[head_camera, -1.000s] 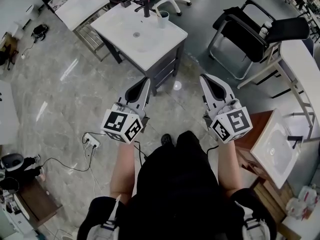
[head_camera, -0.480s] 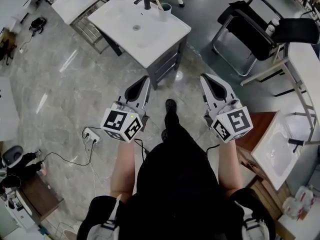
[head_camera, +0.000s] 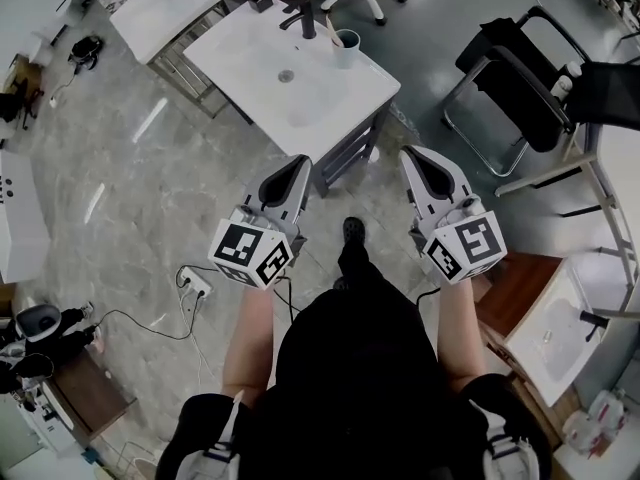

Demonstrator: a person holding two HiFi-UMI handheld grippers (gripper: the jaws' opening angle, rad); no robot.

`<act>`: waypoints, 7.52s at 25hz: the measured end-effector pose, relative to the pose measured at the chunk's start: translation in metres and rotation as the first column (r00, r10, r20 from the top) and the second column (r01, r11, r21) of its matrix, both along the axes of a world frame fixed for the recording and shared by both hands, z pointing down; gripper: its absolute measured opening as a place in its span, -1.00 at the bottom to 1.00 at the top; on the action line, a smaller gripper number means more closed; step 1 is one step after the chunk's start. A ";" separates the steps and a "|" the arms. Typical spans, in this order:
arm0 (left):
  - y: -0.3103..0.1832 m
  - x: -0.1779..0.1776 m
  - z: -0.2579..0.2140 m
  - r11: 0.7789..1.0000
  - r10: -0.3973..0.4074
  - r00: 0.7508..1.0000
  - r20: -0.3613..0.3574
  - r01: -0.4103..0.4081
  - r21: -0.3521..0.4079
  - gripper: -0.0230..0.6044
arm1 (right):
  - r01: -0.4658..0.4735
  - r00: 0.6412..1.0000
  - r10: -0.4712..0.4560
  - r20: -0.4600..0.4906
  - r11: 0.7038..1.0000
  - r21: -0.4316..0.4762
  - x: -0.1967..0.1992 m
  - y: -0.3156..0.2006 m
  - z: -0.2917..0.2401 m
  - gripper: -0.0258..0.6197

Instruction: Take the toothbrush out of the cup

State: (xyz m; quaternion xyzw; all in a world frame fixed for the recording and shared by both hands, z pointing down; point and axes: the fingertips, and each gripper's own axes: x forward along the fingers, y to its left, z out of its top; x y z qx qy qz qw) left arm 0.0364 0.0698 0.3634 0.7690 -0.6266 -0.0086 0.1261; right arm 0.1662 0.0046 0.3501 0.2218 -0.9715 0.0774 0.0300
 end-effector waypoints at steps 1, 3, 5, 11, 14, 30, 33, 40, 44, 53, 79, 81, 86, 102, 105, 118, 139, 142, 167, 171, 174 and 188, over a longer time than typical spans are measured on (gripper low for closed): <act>-0.008 -0.003 -0.001 1.000 0.000 1.000 0.003 0.000 -0.001 -0.86 | 0.005 1.000 -0.005 0.003 1.000 -0.003 -0.004 -0.009 0.001 -0.82; -0.025 -0.007 -0.001 1.000 -0.001 1.000 0.002 0.001 -0.003 -0.86 | 0.017 1.000 -0.017 0.006 1.000 -0.008 -0.012 -0.026 0.002 -0.82; -0.039 -0.011 -0.003 1.000 0.002 1.000 -0.010 -0.002 -0.001 -0.86 | 0.028 1.000 -0.027 0.010 1.000 -0.013 -0.020 -0.042 0.004 -0.82; -0.072 -0.025 -0.003 1.000 -0.014 1.000 0.002 0.014 0.004 -0.86 | 0.057 0.998 -0.057 0.033 0.998 -0.017 -0.046 -0.081 0.009 -0.82; -0.082 -0.032 -0.004 0.999 -0.034 0.999 0.002 0.034 0.004 -0.86 | 0.073 0.997 -0.072 0.040 0.997 -0.013 -0.056 -0.092 0.007 -0.82; -0.116 -0.073 0.000 0.999 -0.043 0.999 0.003 0.043 -0.008 -0.86 | 0.031 1.000 -0.030 0.007 0.998 -0.052 -0.090 -0.130 0.022 -0.82; -0.126 -0.087 0.002 1.000 -0.010 1.000 -0.011 0.010 -0.007 -0.86 | 0.000 1.000 -0.001 -0.014 0.999 -0.046 -0.101 -0.133 0.023 -0.82; -0.162 -0.126 0.001 0.995 0.100 0.995 -0.012 -0.100 -0.008 -0.86 | -0.103 0.994 0.101 -0.048 0.993 -0.048 -0.139 -0.154 0.025 -0.82; -0.183 -0.152 0.004 0.985 0.173 0.985 -0.005 -0.173 -0.011 -0.86 | -0.171 0.983 0.167 -0.073 0.984 -0.051 -0.167 -0.166 0.033 -0.82; -0.216 -0.187 0.018 0.945 0.326 0.944 -0.043 -0.327 -0.016 -0.86 | -0.301 0.945 0.288 -0.154 0.952 -0.065 -0.209 -0.185 0.059 -0.82; -0.269 -0.212 0.054 0.831 0.543 0.833 -0.103 -0.551 -0.076 -0.86 | -0.524 0.828 0.476 -0.296 0.845 -0.105 -0.242 -0.238 0.128 -0.82; -0.271 -0.213 0.057 0.829 0.546 0.832 -0.102 -0.554 -0.080 -0.86 | -0.525 0.824 0.474 -0.310 0.844 -0.104 -0.244 -0.243 0.136 -0.82; -0.274 -0.213 0.061 0.824 0.550 0.828 -0.105 -0.559 -0.094 -0.86 | -0.526 0.812 0.466 -0.350 0.845 -0.096 -0.244 -0.258 0.154 -0.82; -0.271 -0.231 0.071 0.838 0.519 0.848 -0.103 -0.529 -0.135 -0.86 | -0.495 0.786 0.430 -0.444 0.868 -0.035 -0.261 -0.293 0.188 -0.61; -0.269 -0.233 0.072 0.840 0.515 0.851 -0.100 -0.524 -0.139 -0.86 | -0.493 0.783 0.432 -0.447 0.870 -0.024 -0.263 -0.299 0.189 -0.61; -0.265 -0.239 0.066 0.849 0.504 0.860 -0.079 -0.511 -0.134 -0.86 | -0.510 0.769 0.444 -0.460 0.860 -0.021 -0.262 -0.308 0.195 -0.66; -0.246 -0.225 0.026 0.868 0.493 0.869 -0.044 -0.494 -0.039 -0.86 | -0.537 0.796 0.502 -0.339 0.843 -0.014 -0.225 -0.306 0.125 -0.73; -0.241 -0.225 0.021 0.875 0.483 0.874 -0.049 -0.484 -0.021 -0.86 | -0.534 0.800 0.507 -0.321 0.846 0.003 -0.221 -0.303 0.109 -0.73; -0.222 -0.146 -0.027 0.881 0.471 0.881 -0.049 -0.467 0.078 -0.86 | -0.520 0.826 0.535 0.177 0.845 -0.127 -0.131 -0.213 -0.035 -0.74; -0.218 -0.127 -0.020 0.876 0.481 0.875 -0.050 -0.478 0.062 -0.86 | -0.471 0.812 0.510 0.284 0.860 -0.196 -0.112 -0.193 -0.037 -0.75; -0.214 -0.114 -0.012 0.875 0.483 0.874 -0.055 -0.482 0.036 -0.86 | -0.428 0.807 0.487 0.335 0.872 -0.238 -0.100 -0.184 -0.036 -0.75; -0.205 -0.092 -0.011 0.900 0.435 0.900 -0.019 -0.436 -0.012 -0.86 | -0.352 0.800 0.448 0.399 0.889 -0.292 -0.062 -0.162 -0.026 -0.76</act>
